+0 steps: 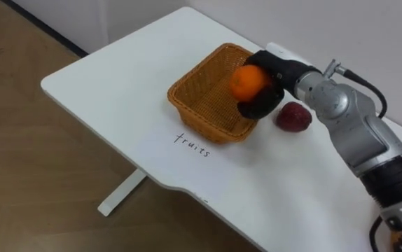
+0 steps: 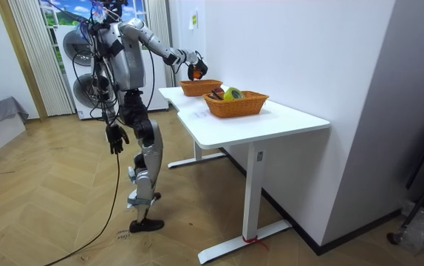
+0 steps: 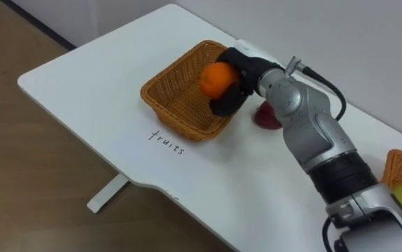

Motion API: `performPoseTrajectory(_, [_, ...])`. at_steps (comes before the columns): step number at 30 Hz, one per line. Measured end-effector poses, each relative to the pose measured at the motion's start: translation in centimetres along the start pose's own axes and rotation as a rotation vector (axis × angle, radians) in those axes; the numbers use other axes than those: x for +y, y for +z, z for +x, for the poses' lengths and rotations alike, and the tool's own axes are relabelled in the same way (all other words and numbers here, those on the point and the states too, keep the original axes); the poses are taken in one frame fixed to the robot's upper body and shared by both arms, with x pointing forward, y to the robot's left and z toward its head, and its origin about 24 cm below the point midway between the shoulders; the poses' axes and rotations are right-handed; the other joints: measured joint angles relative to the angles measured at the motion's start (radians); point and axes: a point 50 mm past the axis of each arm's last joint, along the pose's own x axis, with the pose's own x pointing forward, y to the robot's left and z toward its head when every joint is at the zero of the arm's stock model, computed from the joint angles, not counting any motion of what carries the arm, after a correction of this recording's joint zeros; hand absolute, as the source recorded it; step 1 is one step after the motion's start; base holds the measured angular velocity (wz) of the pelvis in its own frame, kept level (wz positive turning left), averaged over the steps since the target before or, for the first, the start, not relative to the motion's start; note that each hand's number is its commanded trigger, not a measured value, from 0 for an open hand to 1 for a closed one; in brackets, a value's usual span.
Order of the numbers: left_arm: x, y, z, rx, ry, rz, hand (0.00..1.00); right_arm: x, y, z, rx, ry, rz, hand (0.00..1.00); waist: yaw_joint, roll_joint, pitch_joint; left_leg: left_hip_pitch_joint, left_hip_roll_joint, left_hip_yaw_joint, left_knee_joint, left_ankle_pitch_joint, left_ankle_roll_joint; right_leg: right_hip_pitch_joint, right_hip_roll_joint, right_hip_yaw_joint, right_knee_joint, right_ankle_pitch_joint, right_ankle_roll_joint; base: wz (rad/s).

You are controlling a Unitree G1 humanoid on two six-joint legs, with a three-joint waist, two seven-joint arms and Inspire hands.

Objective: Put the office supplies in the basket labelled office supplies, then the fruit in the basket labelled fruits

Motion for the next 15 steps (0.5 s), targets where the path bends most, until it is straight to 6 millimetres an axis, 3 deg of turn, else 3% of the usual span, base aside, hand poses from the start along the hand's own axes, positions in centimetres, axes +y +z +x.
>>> performPoseTrajectory(7, [0.18,-0.05,-0.01,0.002,0.006,0.010,0.00,0.36,-0.26,-0.02,0.007,-0.003,0.007,1.00,0.000,0.000,-0.0006,-0.020,0.000,-0.002,0.002,0.001,0.000,-0.015,0.000,-0.004,0.000,0.000,0.000,0.01])
performPoseTrajectory(8, [0.18,-0.05,-0.02,0.002,0.006,0.010,0.00,0.36,-0.28,-0.02,0.008,-0.007,0.007,0.90,0.000,0.000,-0.0006,-0.020,0.000,-0.003,0.003,0.001,0.000,-0.015,0.000,-0.005,0.000,0.000,0.000,0.05])
performPoseTrajectory(11, [0.10,-0.01,-0.01,0.005,0.000,0.010,0.00,0.37,-0.47,0.03,0.016,-0.029,0.007,0.91,0.001,0.005,-0.0001,-0.021,-0.001,-0.005,0.008,0.001,0.000,-0.012,0.001,-0.010,0.000,0.000,0.000,0.05])
performPoseTrajectory(13, [0.09,-0.01,-0.01,0.005,-0.001,0.010,0.00,0.38,-0.51,0.05,0.017,-0.033,0.009,0.66,0.000,0.010,0.0018,-0.024,-0.001,-0.007,0.007,0.000,0.000,-0.012,0.000,-0.016,0.000,0.001,0.000,0.04])
performPoseTrajectory(14, [0.09,-0.02,-0.01,0.006,-0.001,0.010,0.00,0.37,-0.51,0.05,0.017,-0.035,0.009,0.62,-0.001,0.014,0.0016,-0.028,-0.001,-0.008,0.006,0.000,0.000,-0.013,0.000,-0.019,0.000,0.001,0.000,0.03])
performPoseTrajectory(15, [0.09,-0.02,-0.01,0.006,-0.002,0.010,0.00,0.37,-0.51,0.05,0.017,-0.037,0.011,0.76,0.001,0.016,0.0013,-0.028,-0.001,-0.008,0.007,0.000,0.000,-0.014,0.000,-0.019,0.000,0.001,0.000,0.00])
